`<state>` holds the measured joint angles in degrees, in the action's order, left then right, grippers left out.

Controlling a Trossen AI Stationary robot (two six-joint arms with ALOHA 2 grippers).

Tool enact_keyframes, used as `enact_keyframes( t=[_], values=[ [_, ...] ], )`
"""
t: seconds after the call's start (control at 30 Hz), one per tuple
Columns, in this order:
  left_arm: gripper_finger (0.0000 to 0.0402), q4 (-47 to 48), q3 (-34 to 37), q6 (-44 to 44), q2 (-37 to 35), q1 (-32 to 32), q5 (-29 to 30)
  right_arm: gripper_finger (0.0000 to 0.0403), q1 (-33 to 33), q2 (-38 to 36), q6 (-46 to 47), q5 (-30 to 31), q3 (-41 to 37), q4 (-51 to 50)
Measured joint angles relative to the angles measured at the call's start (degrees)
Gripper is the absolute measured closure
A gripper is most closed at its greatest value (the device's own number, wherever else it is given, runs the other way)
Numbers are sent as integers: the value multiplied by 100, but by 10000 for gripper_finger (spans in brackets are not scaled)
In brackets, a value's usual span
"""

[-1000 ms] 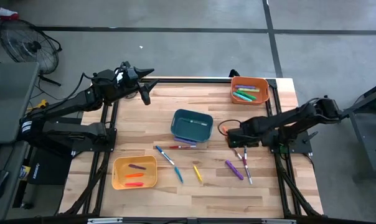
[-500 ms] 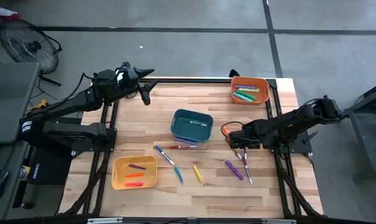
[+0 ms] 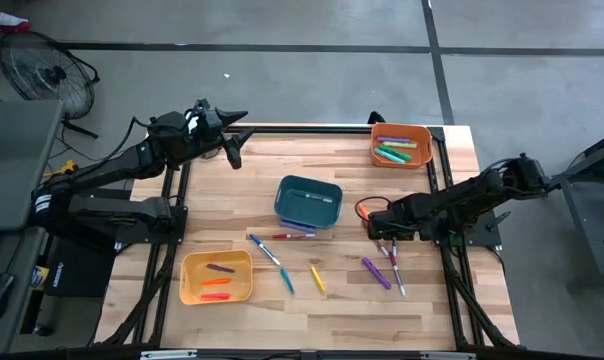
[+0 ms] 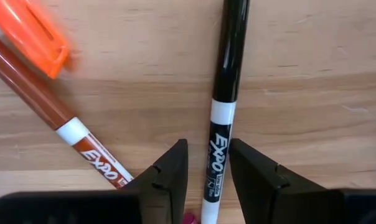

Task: Pick & Place Markers
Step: Put the black marker pen into the blue bin

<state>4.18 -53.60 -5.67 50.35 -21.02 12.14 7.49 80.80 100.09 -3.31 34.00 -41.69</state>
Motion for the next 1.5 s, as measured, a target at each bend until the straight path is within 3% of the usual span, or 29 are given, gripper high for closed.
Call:
enact_keyframes(
  t=[0.27, 0.6, 1.5],
  values=[
    [179, -1, 0, 2, 0, 0, 22, 324, -2, 43, -136, -47, -4, -124],
    [179, -3, 0, 0, 0, 0, 27, 383, -2, 48, -289, -112, -9, -212],
    [179, -10, 0, 96, 0, 0, 38, 386, -48, 26, -1018, 61, 679, -968]
  ],
)
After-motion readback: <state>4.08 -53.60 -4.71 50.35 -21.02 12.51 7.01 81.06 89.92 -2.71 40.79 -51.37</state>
